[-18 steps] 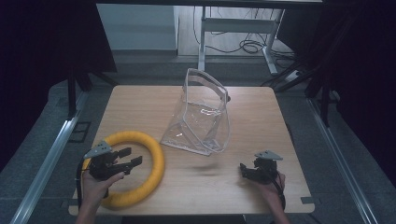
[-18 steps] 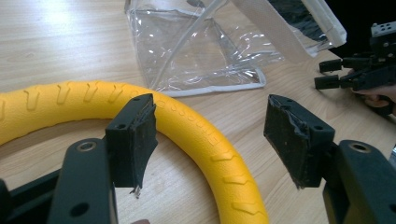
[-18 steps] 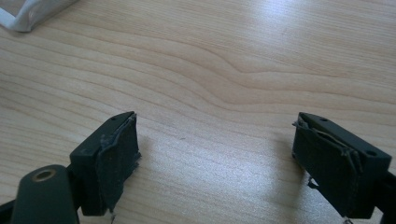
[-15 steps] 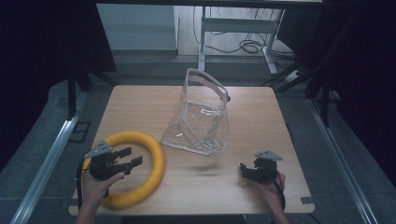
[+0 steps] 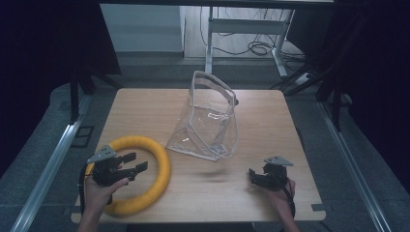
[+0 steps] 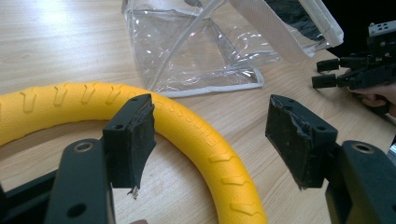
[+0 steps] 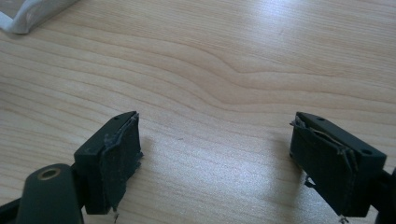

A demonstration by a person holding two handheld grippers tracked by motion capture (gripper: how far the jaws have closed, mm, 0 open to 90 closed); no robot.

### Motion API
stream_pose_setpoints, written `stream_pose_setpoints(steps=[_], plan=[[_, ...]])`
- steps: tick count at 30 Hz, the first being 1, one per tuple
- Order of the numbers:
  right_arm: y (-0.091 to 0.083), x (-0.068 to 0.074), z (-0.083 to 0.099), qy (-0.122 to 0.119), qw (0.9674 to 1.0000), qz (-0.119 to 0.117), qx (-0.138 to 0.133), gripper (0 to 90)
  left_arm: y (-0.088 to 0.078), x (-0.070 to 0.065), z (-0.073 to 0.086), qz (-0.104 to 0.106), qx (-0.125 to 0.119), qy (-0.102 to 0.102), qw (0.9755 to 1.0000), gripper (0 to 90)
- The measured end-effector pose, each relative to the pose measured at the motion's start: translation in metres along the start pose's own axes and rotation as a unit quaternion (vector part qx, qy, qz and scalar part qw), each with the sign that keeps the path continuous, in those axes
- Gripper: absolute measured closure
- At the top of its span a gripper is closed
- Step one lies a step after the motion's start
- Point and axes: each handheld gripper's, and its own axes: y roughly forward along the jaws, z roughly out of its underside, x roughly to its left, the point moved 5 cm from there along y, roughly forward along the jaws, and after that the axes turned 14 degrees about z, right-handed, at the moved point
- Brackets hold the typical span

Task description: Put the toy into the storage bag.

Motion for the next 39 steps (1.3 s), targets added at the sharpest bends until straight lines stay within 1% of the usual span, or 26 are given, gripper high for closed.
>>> stream_pose_setpoints(steps=[5, 9, 11, 12, 14, 17, 18, 20, 22, 25, 26, 28, 30, 31, 32, 33, 35, 37, 38, 39], plan=[[0.0, 0.0, 0.0, 0.001, 1.0, 0.001, 0.0, 17.0, -0.002, -0.001, -0.002, -0.001, 0.002, 0.002, 1.0, 32.9], [0.0, 0.0, 0.0, 0.003, 1.0, 0.002, 0.001, 17.1, -0.002, -0.002, -0.005, 0.005, 0.002, 0.004, 1.0, 32.6], [0.0, 0.0, 0.0, 0.003, 1.0, 0.002, 0.001, 17.2, -0.001, -0.003, -0.005, 0.004, 0.01, 0.012, 0.9999, 32.3], [0.0, 0.0, 0.0, 0.003, 1.0, 0.002, 0.001, 17.2, -0.001, -0.003, -0.005, 0.004, 0.01, 0.012, 0.9999, 32.3], [0.0, 0.0, 0.0, 0.003, 1.0, 0.002, 0.001, 17.3, -0.002, -0.003, -0.003, 0.003, 0.018, 0.014, 0.9997, 32.2], [0.0, 0.0, 0.0, 0.003, 1.0, 0.002, 0.001, 17.5, -0.007, -0.002, 0.0, -0.002, 0.03, 0.014, 0.9995, 32.2], [0.0, 0.0, 0.0, 0.003, 1.0, 0.002, 0.001, 17.5, -0.008, -0.002, 0.001, -0.003, 0.03, 0.013, 0.9995, 32.2], [0.0, -0.001, 0.0, 0.003, 1.0, 0.003, 0.0, 17.7, -0.009, -0.002, 0.002, -0.003, 0.032, 0.014, 0.9994, 32.2], [0.0, -0.001, 0.0, 0.004, 1.0, 0.003, 0.0, 17.7, -0.013, -0.004, 0.004, 0.002, 0.039, 0.013, 0.9992, 32.2], [0.0, -0.001, 0.0, 0.004, 1.0, 0.003, 0.0, 17.8, -0.015, -0.007, 0.004, 0.001, 0.049, 0.017, 0.9986, 32.2], [0.0, -0.001, 0.0, 0.004, 1.0, 0.003, 0.0, 17.8, -0.015, -0.007, 0.004, 0.001, 0.049, 0.017, 0.9986, 32.2], [0.0, -0.001, 0.0, 0.004, 1.0, 0.003, 0.0, 17.8, -0.016, -0.008, 0.003, 0.002, 0.06, 0.02, 0.998, 32.1], [0.0, -0.001, 0.0, 0.004, 1.0, 0.003, 0.0, 17.9, -0.016, -0.011, 0.004, 0.005, 0.075, 0.025, 0.9969, 32.1], [0.0, -0.001, 0.0, 0.004, 1.0, 0.003, 0.0, 17.9, -0.016, -0.012, 0.005, 0.006, 0.087, 0.027, 0.9959, 31.9], [0.0, -0.001, 0.0, 0.004, 1.0, 0.003, 0.0, 17.9, -0.016, -0.014, 0.007, 0.006, 0.105, 0.029, 0.994, 31.6], [0.0, -0.001, 0.0, 0.004, 1.0, 0.003, 0.0, 17.9, -0.016, -0.014, 0.007, 0.006, 0.105, 0.029, 0.994, 31.4], [0.0, -0.001, 0.0, 0.004, 1.0, 0.003, 0.0, 17.9, -0.015, -0.016, 0.01, 0.005, 0.124, 0.034, 0.9917, 31.3], [0.0, -0.001, 0.0, 0.004, 1.0, 0.003, 0.0, 17.9, -0.015, -0.019, 0.014, 0.006, 0.142, 0.036, 0.9892, 30.9], [0.0, -0.001, 0.0, 0.004, 1.0, 0.003, 0.0, 17.9, -0.014, -0.021, 0.016, 0.005, 0.153, 0.037, 0.9875, 30.8], [0.0, -0.001, 0.0, 0.004, 1.0, 0.003, 0.0, 17.9, -0.014, -0.023, 0.021, 0.005, 0.171, 0.037, 0.9845, 30.6]])
